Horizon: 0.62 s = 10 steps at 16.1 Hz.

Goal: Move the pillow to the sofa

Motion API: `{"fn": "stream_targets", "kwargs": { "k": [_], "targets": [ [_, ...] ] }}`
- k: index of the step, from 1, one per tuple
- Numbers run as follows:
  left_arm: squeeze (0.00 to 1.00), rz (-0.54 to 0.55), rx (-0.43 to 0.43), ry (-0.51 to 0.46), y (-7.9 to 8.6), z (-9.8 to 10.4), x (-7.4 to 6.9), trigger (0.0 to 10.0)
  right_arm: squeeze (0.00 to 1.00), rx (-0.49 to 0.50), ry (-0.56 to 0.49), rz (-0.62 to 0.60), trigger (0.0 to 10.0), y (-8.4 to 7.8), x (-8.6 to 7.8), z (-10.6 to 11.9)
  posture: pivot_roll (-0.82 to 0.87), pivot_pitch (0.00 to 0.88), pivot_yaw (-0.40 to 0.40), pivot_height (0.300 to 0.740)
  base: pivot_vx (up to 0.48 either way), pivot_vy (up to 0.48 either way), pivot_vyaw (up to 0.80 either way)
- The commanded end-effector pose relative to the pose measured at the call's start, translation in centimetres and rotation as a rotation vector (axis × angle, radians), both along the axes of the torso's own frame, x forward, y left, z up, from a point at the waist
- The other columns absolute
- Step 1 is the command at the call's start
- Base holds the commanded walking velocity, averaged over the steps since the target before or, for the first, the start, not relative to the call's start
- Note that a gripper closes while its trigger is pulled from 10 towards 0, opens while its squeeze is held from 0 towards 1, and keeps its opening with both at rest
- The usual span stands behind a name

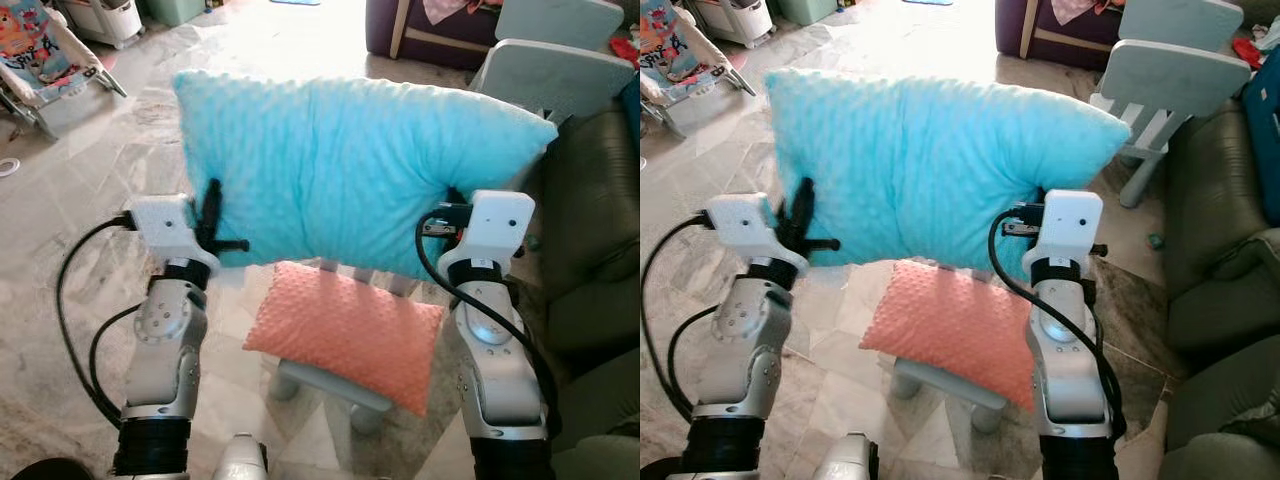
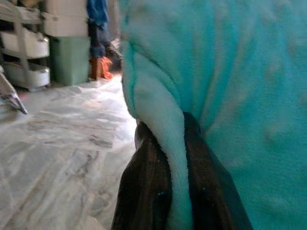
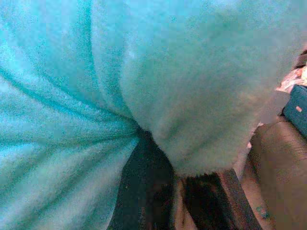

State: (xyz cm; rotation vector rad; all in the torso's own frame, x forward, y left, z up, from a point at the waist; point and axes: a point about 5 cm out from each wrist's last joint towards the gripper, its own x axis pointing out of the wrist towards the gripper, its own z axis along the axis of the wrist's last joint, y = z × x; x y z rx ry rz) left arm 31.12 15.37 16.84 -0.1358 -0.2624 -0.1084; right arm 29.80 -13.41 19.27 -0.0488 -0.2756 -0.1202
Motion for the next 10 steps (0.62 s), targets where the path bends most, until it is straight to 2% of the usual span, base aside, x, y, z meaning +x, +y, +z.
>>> {"fn": "stream_targets", "kwargs": {
  "k": [1, 2, 3, 4, 5, 6, 7, 8, 10],
  "targets": [
    [0.0, -0.016, 0.008, 0.061, -0.2, -1.2, -0.3, 0.4, 0.0, -0.008, -0.038, -0.015, 0.0, -0.3, -0.5, 0.5, -0.02, 0.138, -0.016, 0.74, 0.0, 0.0, 0.0],
    [0.0, -0.031, -0.003, 0.087, -0.4, -1.6, -0.5, 1.7, 0.0, 0.005, -0.023, -0.013, 0.0, -0.3, -0.6, 0.3, -0.02, 0.139, -0.016, 0.74, 0.0, 0.0, 0.0],
    [0.0, -0.041, -0.007, 0.092, -0.5, -1.7, -0.7, 1.8, 0.0, 0.035, 0.003, -0.019, 1.5, -0.5, -0.6, -0.1, -0.02, 0.14, -0.016, 0.74, 0.0, 0.0, 0.0],
    [0.0, -0.043, -0.007, 0.098, -0.5, -1.8, -0.8, 1.9, 0.0, 0.058, 0.022, -0.026, 2.2, -0.7, -0.5, -0.4, -0.02, 0.142, -0.017, 0.74, 0.0, 0.0, 0.0],
    [0.0, -0.026, -0.014, 0.104, -0.3, -1.9, -0.7, 2.7, 0.0, 0.075, 0.036, -0.034, 3.8, -0.9, -0.5, -0.6, -0.02, 0.143, -0.017, 0.74, 0.0, 0.0, 0.0],
    [0.0, -0.017, -0.017, 0.104, -0.2, -1.8, -0.7, 2.8, 0.0, 0.077, 0.046, -0.031, 5.5, -0.9, -0.5, -0.7, -0.02, 0.145, -0.018, 0.74, 0.0, 0.0, 0.0],
    [0.0, 0.005, -0.01, 0.123, 0.0, -1.9, -0.6, 4.9, 0.0, 0.09, 0.089, -0.002, 10.0, -0.8, -0.3, -1.2, -0.02, 0.146, -0.019, 0.74, 0.0, 0.0, 0.0],
    [0.0, 0.021, -0.002, 0.153, 0.1, -2.2, -0.6, 10.0, 0.0, 0.105, 0.099, 0.007, 10.0, -0.8, -0.2, -1.3, -0.02, 0.15, -0.02, 0.74, 0.0, 0.0, 0.0],
    [0.0, 0.037, -0.02, 0.163, 0.3, -2.3, -0.6, 10.0, 0.0, 0.118, 0.099, 0.018, 10.0, -0.8, -0.2, -1.2, -0.02, 0.152, -0.021, 0.74, 0.0, 0.0, 0.0]
  ]
}}
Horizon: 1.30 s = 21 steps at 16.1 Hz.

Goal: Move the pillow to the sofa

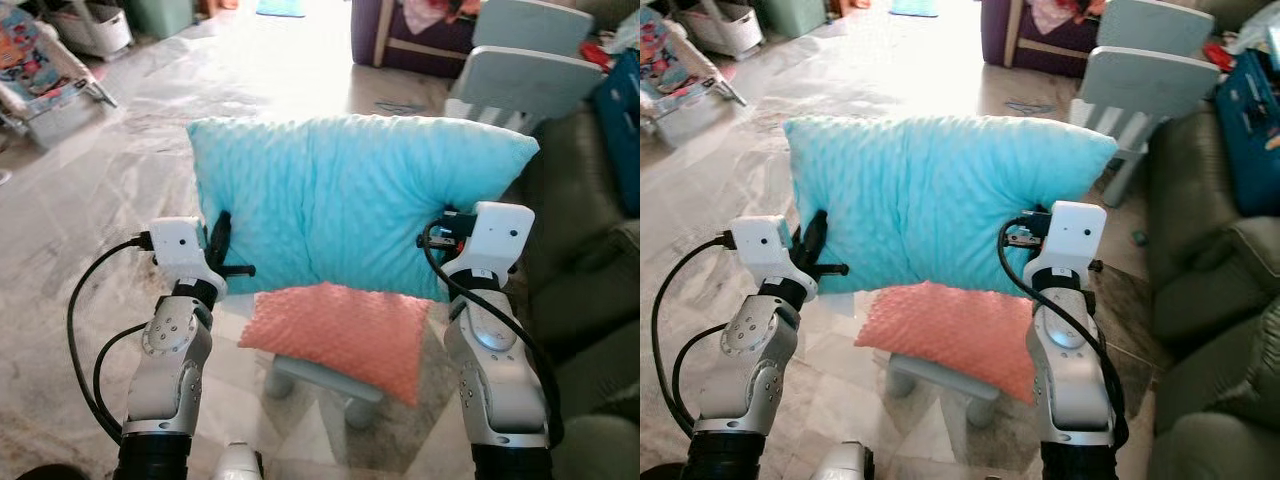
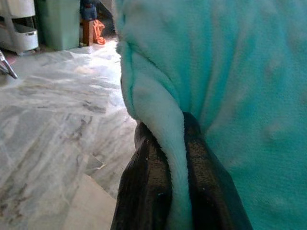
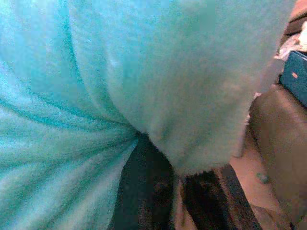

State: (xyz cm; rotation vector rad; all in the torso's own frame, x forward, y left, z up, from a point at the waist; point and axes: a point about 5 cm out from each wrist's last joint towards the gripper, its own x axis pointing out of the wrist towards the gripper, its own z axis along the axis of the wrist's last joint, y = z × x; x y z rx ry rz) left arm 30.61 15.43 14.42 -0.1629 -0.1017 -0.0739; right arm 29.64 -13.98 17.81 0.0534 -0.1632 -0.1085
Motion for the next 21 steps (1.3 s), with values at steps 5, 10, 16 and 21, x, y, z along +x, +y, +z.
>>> {"fn": "stream_targets", "kwargs": {
  "k": [5, 10, 16, 21],
  "targets": [
    [0.0, -0.024, -0.076, 0.042, 0.1, -0.3, -0.2, 10.0, 0.0, 0.009, -0.034, 0.078, 10.0, -0.2, -0.4, 0.3, -0.03, 0.157, -0.027, 0.74, 0.0, 0.0, 0.0],
    [0.0, 0.018, -0.17, 0.117, 1.0, -1.6, -0.5, 10.0, 0.0, 0.01, 0.009, 0.079, 10.0, -0.3, -0.2, -0.3, -0.02, 0.158, -0.042, 0.74, 0.0, 0.0, 0.0],
    [0.0, -0.084, -0.16, 0.096, -0.3, -1.1, -0.6, 10.0, 0.0, 0.015, 0.022, 0.111, 10.0, -0.1, 0.0, -0.4, -0.03, 0.161, -0.054, 0.74, 0.0, 0.0, -0.59],
    [0.0, -0.086, -0.179, 0.107, -0.3, -1.3, -0.6, 10.0, 0.0, 0.014, 0.025, 0.108, 10.0, -0.2, 0.1, -0.3, -0.03, 0.167, -0.059, 0.74, 0.0, 0.0, -0.79]
  ]
}}
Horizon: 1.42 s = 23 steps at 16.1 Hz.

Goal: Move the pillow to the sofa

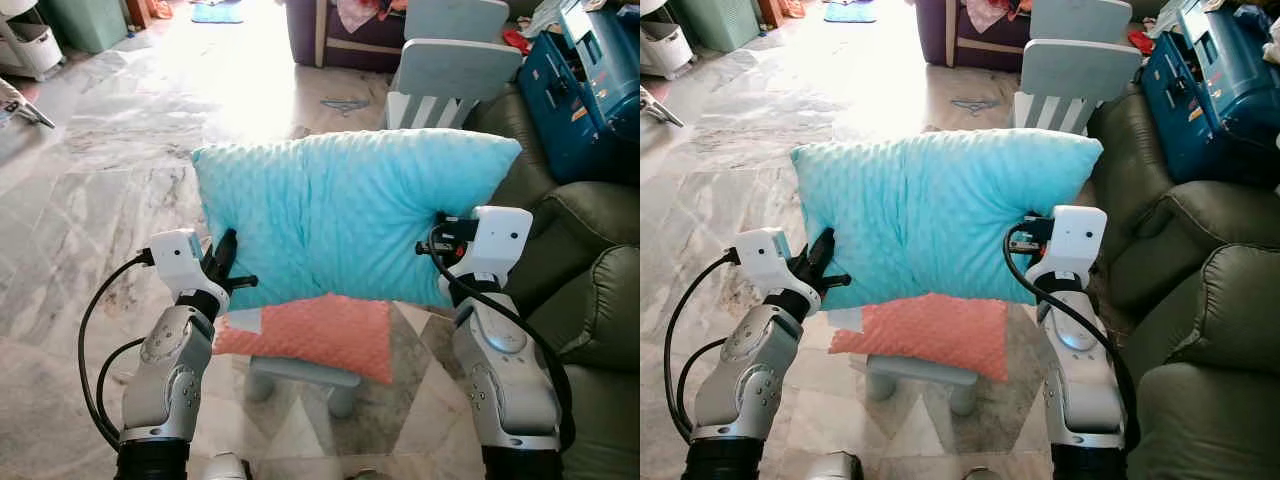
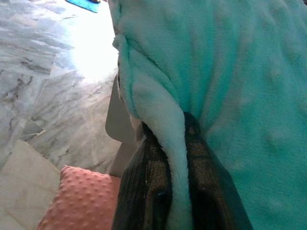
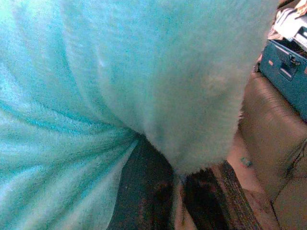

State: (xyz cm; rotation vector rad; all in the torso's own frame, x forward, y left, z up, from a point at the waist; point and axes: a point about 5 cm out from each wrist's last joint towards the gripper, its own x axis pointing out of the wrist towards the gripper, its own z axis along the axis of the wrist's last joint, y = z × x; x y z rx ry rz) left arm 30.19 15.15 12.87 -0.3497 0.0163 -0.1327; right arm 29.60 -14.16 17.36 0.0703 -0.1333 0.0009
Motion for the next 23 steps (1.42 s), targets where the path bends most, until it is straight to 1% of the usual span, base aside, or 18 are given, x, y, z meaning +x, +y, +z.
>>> {"fn": "stream_targets", "kwargs": {
  "k": [1, 6, 9, 10, 11, 16, 23],
  "targets": [
    [0.0, -0.011, -0.009, -0.013, -0.06, 0.31, -0.21, 10.0, 0.0, 0.006, -0.002, -0.005, 10.0, -0.04, 0.11, 0.17, -0.03, 0.169, -0.06, 0.74, 0.0, 0.0, -0.78],
    [0.0, -0.03, -0.024, -0.009, -0.32, 0.31, -0.2, 10.0, 0.0, 0.004, 0.006, -0.02, 10.0, -0.11, 0.16, 0.04, -0.04, 0.177, -0.06, 0.74, 0.0, 0.0, -0.78],
    [0.0, -0.036, -0.028, -0.002, -0.36, 0.2, -0.19, 10.0, 0.0, 0.009, 0.016, -0.002, 10.0, 0.17, 0.16, -0.14, -0.04, 0.18, -0.06, 0.74, 0.0, 0.0, -0.78],
    [0.0, -0.041, -0.026, -0.002, -0.42, 0.2, -0.18, 10.0, 0.0, -0.022, 0.019, 0.006, 10.0, 0.43, 0.11, -0.12, -0.04, 0.18, -0.06, 0.74, 0.0, 0.0, 0.0],
    [0.0, -0.047, -0.024, -0.004, -0.49, 0.21, -0.18, 10.0, 0.0, -0.029, 0.012, 0.011, 10.0, 0.53, 0.07, -0.03, -0.04, 0.18, -0.06, 0.74, 0.0, 0.0, 0.0],
    [0.0, -0.058, -0.022, -0.009, -0.61, 0.31, -0.21, 10.0, 0.0, -0.008, 0.004, 0.029, 10.0, 0.65, 0.07, 0.08, -0.04, 0.183, -0.06, 0.74, 0.0, 0.0, 0.0],
    [0.0, -0.071, -0.017, -0.006, -0.77, 0.34, -0.22, 10.0, 0.0, 0.012, 0.016, 0.029, 10.0, 0.61, 0.03, -0.1, -0.04, 0.182, -0.058, 0.74, -0.314, 0.0, 0.0]
  ]
}}
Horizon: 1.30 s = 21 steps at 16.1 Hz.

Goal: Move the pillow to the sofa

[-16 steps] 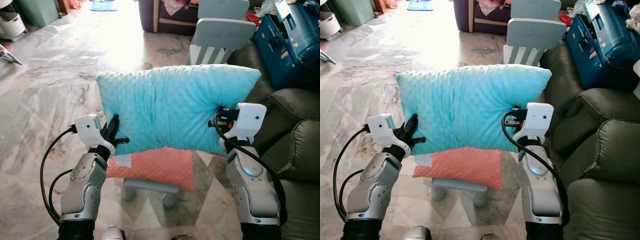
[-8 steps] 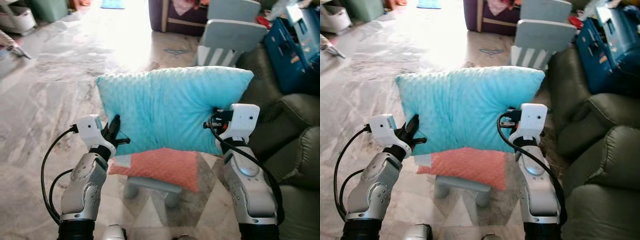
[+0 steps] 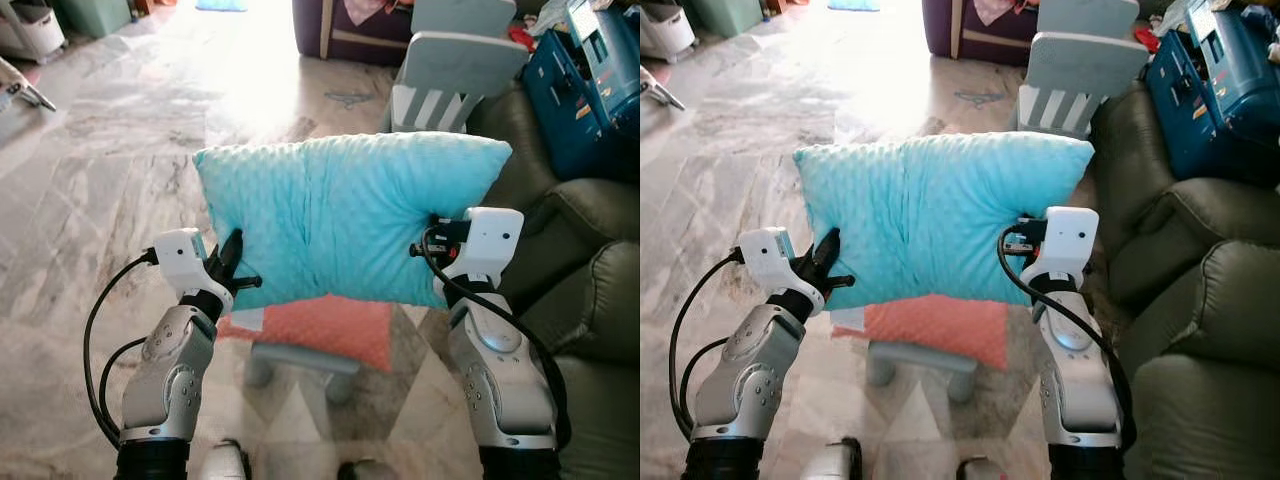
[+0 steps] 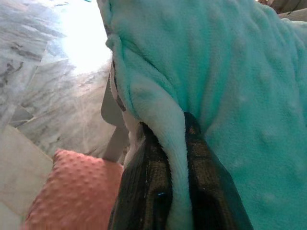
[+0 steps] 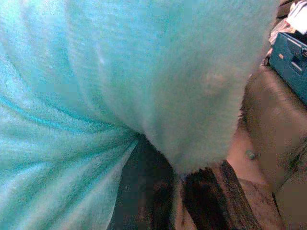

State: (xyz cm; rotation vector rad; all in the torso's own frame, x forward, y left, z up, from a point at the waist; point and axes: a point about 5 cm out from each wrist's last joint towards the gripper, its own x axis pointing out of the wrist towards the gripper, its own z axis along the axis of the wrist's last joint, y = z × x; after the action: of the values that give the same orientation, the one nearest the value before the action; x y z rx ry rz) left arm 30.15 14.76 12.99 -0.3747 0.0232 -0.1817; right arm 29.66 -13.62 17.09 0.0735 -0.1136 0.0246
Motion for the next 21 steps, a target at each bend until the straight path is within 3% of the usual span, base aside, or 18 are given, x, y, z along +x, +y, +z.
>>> {"fn": "stream_targets", "kwargs": {
  "k": [1, 21],
  "targets": [
    [0.0, -0.021, 0.008, -0.004, -0.38, 0.2, -0.18, 10.0, 0.0, 0.013, 0.0, 0.006, 10.0, 0.06, -0.01, 0.11, -0.04, 0.183, -0.058, 0.74, -0.382, 0.0, 0.0],
    [0.0, -0.013, 0.0, 0.014, -0.28, -0.07, -0.08, 10.0, 0.0, 0.013, 0.013, 0.015, 10.0, 0.02, 0.11, -0.16, -0.04, 0.174, -0.057, 0.74, -0.333, 0.0, 0.0]
  ]
}}
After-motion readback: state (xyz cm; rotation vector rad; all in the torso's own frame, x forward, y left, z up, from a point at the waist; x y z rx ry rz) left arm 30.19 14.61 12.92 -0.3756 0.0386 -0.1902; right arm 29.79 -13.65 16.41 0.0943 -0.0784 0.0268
